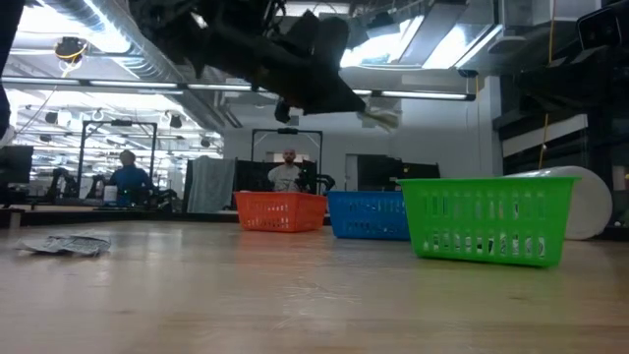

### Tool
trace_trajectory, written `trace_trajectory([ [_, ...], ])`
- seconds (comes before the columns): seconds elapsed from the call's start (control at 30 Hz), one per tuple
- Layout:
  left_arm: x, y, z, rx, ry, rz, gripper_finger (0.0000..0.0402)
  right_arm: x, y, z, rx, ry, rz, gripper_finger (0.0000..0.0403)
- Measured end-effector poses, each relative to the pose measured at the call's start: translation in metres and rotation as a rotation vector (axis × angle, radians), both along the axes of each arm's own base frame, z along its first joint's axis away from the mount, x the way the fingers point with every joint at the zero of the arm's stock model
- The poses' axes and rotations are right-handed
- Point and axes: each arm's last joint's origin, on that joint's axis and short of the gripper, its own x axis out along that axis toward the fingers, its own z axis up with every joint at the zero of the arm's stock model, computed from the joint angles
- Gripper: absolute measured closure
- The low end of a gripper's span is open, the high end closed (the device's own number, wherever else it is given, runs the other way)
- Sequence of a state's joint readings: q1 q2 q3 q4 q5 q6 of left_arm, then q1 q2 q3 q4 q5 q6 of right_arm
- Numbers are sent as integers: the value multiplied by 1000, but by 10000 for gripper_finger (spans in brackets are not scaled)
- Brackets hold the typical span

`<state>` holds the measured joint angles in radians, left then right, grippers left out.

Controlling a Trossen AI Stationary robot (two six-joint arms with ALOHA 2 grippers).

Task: Pick & Place First Aid Supplies
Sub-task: Put the green bandage pack into the blue basket, then put the orange ointment pack into the yellow basket

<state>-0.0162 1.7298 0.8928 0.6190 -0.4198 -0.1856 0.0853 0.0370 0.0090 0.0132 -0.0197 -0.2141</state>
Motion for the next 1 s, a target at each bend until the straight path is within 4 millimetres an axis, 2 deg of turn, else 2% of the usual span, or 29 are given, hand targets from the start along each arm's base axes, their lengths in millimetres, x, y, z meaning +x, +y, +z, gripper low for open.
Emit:
trace_trajectory([
  [0.3, 8, 16, -16, 10, -8, 23, 399, 0, 0, 0, 0, 0, 0, 377],
  [0.47, 7, 24, -17, 10, -7, 48, 391, 0, 0, 0, 0, 0, 0, 377],
  [0.83, 7, 26, -17, 46, 12, 68, 317, 0, 0, 0, 0, -1, 0, 377],
  [1.0, 8, 18, -16, 41, 10, -39, 289, 0, 0, 0, 0, 0, 0, 377],
])
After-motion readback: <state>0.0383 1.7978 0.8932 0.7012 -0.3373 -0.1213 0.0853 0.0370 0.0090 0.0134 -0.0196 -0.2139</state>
